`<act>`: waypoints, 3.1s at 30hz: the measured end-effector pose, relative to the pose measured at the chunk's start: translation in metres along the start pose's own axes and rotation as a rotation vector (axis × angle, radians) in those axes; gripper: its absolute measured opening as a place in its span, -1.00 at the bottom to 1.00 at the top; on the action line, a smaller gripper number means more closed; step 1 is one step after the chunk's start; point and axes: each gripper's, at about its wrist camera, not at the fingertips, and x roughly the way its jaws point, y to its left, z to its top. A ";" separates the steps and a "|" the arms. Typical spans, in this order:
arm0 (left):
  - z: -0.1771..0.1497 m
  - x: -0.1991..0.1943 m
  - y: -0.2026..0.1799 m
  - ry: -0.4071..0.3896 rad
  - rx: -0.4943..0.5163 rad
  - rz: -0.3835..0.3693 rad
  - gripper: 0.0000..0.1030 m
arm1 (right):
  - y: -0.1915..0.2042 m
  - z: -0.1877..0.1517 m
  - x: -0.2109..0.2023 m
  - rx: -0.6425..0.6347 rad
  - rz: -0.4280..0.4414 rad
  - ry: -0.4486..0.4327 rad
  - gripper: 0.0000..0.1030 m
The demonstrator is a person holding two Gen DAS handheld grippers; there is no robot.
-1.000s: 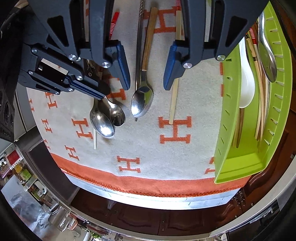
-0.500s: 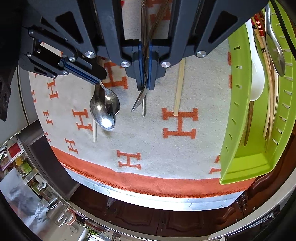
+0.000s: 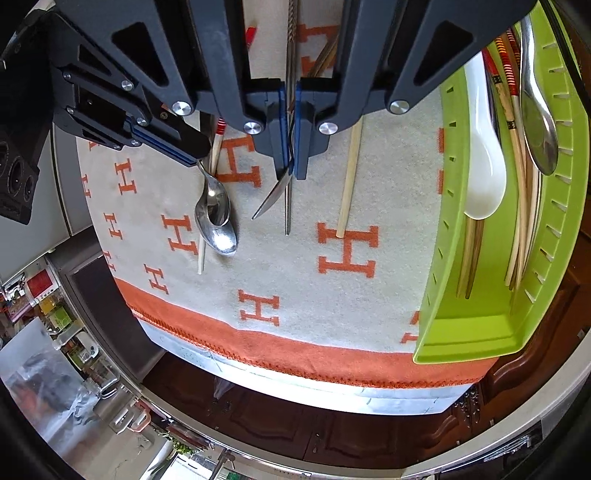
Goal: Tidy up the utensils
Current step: 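Carry both held spoons into the green tray and open both tools, then move both open tools back over the remaining chopsticks and spoon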
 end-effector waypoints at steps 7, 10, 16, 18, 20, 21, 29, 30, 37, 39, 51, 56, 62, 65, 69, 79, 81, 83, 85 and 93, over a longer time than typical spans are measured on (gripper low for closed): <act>-0.009 -0.047 0.009 -0.099 -0.035 -0.028 -1.00 | 0.019 0.000 -0.021 -0.009 0.034 -0.029 -0.93; -0.014 -0.069 0.015 -0.136 -0.059 -0.037 -1.00 | 0.033 0.000 -0.031 -0.027 0.045 -0.045 -0.93; -0.020 -0.124 0.027 -0.201 -0.075 -0.042 -1.00 | 0.064 0.003 -0.049 -0.060 0.085 -0.064 -0.93; -0.018 -0.142 0.034 -0.216 -0.077 -0.024 -0.99 | 0.075 0.007 -0.051 -0.055 0.113 -0.064 -0.93; -0.016 -0.157 0.044 -0.231 -0.088 -0.003 -0.99 | 0.083 0.013 -0.050 -0.031 0.145 -0.057 -0.93; -0.013 -0.163 0.050 -0.240 -0.096 0.013 -0.99 | 0.088 0.017 -0.047 -0.016 0.164 -0.049 -0.93; 0.011 -0.158 0.109 -0.214 -0.207 0.084 -0.99 | 0.121 0.054 -0.001 0.141 0.258 0.031 -0.93; 0.015 -0.152 0.117 -0.203 -0.225 0.085 -0.99 | 0.124 0.058 0.007 0.167 0.270 0.040 -0.93; 0.028 -0.095 0.146 -0.101 -0.274 0.132 -0.99 | 0.135 0.071 0.065 0.279 0.247 0.114 -0.92; 0.028 -0.082 0.152 -0.078 -0.279 0.149 -0.99 | 0.136 0.072 0.077 0.288 0.229 0.133 -0.89; 0.017 -0.104 0.130 -0.165 -0.148 0.290 0.20 | 0.133 0.066 0.068 0.178 0.129 0.105 -0.86; 0.008 -0.118 0.115 -0.180 -0.114 0.314 0.38 | 0.127 0.060 0.053 0.154 0.115 0.088 -0.86; -0.005 -0.134 0.100 -0.208 -0.093 0.348 0.51 | 0.122 0.047 0.029 0.105 0.083 0.065 -0.86; -0.010 -0.139 0.092 -0.215 -0.087 0.349 0.53 | 0.116 0.040 0.017 0.093 0.067 0.052 -0.86; -0.014 -0.142 0.078 -0.221 -0.076 0.351 0.60 | 0.104 0.031 0.000 0.086 0.044 0.044 -0.86; -0.021 -0.125 0.027 -0.213 0.000 0.256 0.81 | 0.057 0.015 -0.047 0.123 -0.039 -0.035 -0.60; -0.022 -0.117 0.015 -0.210 0.026 0.243 0.81 | 0.043 0.013 -0.055 0.144 -0.059 -0.054 -0.57; -0.023 -0.110 0.003 -0.201 0.059 0.243 0.81 | 0.028 0.010 -0.062 0.170 -0.073 -0.071 -0.56; -0.024 -0.101 -0.010 -0.193 0.098 0.247 0.81 | 0.014 0.009 -0.066 0.197 -0.088 -0.082 -0.55; -0.029 -0.059 -0.033 -0.129 0.165 0.237 0.81 | -0.027 0.001 -0.064 0.268 -0.098 -0.082 -0.55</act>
